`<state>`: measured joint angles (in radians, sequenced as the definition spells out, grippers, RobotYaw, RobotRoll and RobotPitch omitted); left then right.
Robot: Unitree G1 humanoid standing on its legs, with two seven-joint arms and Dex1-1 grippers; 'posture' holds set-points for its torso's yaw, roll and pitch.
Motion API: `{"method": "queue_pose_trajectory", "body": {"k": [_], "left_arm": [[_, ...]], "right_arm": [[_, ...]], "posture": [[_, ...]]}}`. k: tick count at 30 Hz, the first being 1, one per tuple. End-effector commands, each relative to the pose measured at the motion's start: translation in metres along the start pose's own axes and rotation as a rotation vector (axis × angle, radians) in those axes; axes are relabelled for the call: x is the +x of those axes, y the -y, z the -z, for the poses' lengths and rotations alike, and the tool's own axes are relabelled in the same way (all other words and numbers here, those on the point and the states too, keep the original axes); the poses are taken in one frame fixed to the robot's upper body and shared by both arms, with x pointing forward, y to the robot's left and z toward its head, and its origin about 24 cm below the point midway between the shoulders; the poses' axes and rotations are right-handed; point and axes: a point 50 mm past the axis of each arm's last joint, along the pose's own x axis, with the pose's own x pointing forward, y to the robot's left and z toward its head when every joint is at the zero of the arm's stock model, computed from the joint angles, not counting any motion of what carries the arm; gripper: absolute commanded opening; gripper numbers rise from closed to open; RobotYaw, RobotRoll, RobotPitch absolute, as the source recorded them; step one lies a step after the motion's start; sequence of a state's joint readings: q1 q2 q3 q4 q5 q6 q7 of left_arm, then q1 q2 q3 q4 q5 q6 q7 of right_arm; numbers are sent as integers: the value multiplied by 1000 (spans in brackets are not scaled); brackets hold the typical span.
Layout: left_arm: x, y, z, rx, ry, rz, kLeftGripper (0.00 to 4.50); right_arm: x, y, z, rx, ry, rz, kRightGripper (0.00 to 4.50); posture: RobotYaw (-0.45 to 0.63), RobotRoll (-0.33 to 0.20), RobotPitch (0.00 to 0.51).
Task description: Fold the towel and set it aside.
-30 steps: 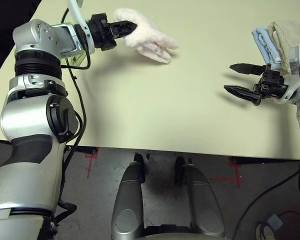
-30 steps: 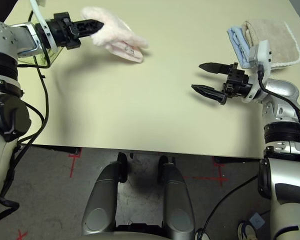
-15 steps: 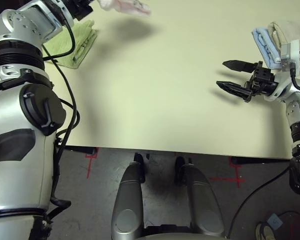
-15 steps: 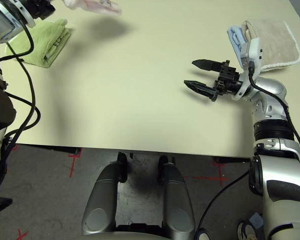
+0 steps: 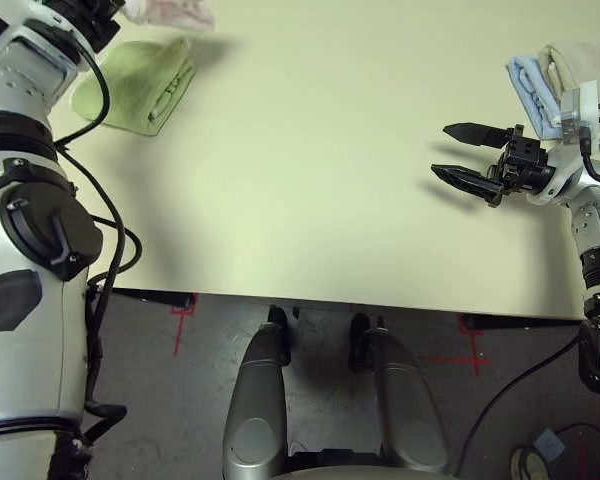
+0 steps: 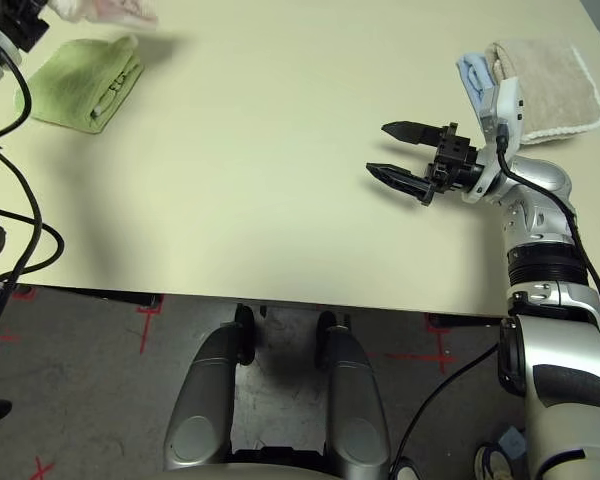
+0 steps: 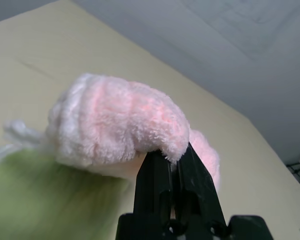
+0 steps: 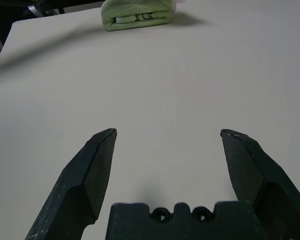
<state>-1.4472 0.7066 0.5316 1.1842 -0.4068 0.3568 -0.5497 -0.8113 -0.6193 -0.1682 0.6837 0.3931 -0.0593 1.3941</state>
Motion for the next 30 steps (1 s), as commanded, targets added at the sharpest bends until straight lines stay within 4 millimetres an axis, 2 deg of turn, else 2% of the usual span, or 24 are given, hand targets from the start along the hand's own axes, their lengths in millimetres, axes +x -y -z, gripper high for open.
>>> {"method": "queue_pose_trajectory", "body": {"k": [1, 13, 30], "left_arm": [[-6, -7, -10, -1, 68, -38, 15], [-6, -1, -27, 8, 161, 9, 15], [-25, -34, 7, 13, 31, -68, 15]], "right_arm": [[-2, -2, -1, -8, -7, -7, 4500], [-3, -2, -1, -4, -15, -11, 4500], [-5, -2, -3, -11, -26, -13, 4500]], "posture": [[46, 0, 346], [44, 0, 349], [34, 0, 345]]}}
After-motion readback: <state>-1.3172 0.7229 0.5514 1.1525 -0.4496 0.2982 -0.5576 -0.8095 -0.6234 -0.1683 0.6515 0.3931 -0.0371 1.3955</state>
